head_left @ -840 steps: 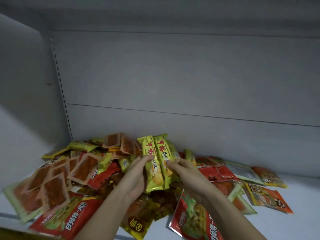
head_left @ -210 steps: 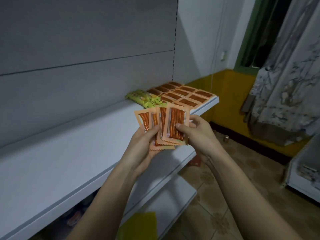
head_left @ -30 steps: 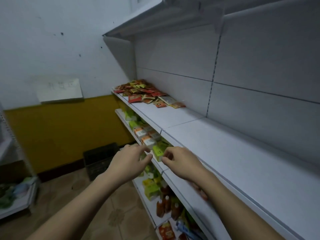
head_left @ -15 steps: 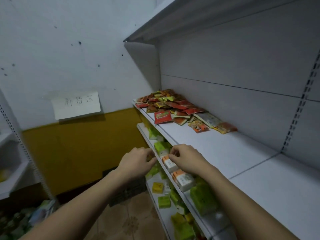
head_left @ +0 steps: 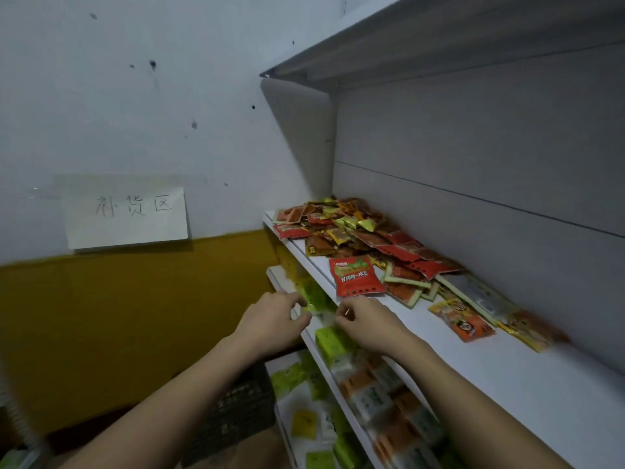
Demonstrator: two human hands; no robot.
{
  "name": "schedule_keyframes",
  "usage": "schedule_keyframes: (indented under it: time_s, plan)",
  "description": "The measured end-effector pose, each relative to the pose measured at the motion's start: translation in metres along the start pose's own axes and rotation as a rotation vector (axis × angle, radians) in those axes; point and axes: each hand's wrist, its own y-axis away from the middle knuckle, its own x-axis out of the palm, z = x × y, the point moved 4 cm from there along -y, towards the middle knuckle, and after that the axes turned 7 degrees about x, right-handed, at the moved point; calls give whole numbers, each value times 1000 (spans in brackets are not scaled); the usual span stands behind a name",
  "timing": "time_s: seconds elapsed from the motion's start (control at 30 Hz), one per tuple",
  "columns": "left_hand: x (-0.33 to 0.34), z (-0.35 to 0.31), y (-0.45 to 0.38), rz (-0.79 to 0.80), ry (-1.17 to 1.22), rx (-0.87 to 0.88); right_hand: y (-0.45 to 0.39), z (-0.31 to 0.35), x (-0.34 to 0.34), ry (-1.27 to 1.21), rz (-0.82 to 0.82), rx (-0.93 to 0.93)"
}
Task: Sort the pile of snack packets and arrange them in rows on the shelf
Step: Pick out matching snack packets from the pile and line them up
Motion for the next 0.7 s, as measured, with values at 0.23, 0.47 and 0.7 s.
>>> schedule_keyframes:
  time_s: [0.23, 0.47, 0.7]
  plan:
    - [16, 95, -100, 72, 78, 86, -121, 33, 30, 2, 2, 115]
    - [14, 151, -200, 114, 39, 183, -208, 42, 35, -79, -61, 208]
    - [21, 152, -314, 100, 50, 337, -292, 2, -21, -141, -251, 285]
